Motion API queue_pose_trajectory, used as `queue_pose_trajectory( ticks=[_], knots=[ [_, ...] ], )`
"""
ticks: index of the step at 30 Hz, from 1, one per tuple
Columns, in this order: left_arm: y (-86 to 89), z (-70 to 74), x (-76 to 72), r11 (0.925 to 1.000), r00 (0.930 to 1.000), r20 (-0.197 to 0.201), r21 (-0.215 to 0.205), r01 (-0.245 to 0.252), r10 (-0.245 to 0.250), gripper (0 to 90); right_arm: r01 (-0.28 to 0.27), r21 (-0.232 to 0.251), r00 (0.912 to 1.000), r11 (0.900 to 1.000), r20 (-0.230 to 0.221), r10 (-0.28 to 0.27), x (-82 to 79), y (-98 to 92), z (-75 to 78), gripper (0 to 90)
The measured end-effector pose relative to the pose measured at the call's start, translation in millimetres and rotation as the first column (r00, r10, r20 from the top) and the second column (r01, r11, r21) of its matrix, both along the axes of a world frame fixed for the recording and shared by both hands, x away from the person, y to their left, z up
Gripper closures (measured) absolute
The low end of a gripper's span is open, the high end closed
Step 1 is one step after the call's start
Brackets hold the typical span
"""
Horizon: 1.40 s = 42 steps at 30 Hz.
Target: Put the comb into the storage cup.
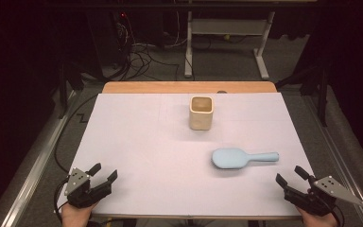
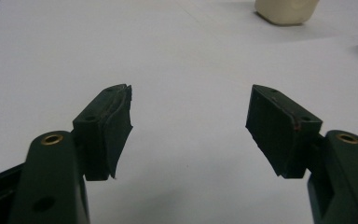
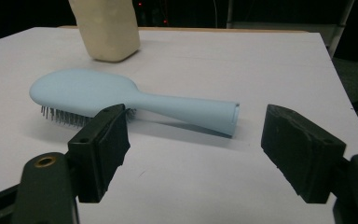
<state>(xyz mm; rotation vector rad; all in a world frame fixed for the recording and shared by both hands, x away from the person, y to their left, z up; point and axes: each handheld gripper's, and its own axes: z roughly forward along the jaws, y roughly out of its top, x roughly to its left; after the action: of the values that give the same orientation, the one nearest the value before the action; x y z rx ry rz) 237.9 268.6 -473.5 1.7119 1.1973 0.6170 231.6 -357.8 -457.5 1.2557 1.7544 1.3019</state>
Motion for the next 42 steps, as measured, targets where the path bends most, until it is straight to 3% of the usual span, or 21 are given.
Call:
queue_pose_trajectory(
  ticks=[10,15,23,27,42],
  knots=[
    [0.2,-0.6,0.5,1.0,1.0,0.0,0.0,0.003,-0.003,32.0,-0.001,0.006,1.0,1.0,0.0,0.001,-0.2,-0.1,0.4,23.9],
    [-1.0,-0.9,2.3,0.9999,1.0,-0.005,0.006,0.008,-0.008,32.1,0.008,0.035,1.0,0.999,0.002,-0.008,-0.9,-2.5,0.9,24.0],
    [-0.8,-0.1,1.8,1.0,1.0,0.003,0.004,0.004,-0.004,32.2,0.009,0.027,0.9998,1.0,0.017,-0.009,-3.2,-1.7,2.1,25.0],
    [-1.3,-0.1,2.2,1.0,1.0,0.002,0.002,0.006,-0.006,32.3,0.014,0.024,0.9988,1.0,0.046,-0.015,-5.4,-1.4,3.6,26.3],
    [-2.1,0.4,2.8,1.0,0.9999,0.005,0.0,0.009,-0.009,32.4,0.015,0.013,0.9982,1.0,0.057,-0.016,-4.0,0.0,4.7,26.9]
  ],
)
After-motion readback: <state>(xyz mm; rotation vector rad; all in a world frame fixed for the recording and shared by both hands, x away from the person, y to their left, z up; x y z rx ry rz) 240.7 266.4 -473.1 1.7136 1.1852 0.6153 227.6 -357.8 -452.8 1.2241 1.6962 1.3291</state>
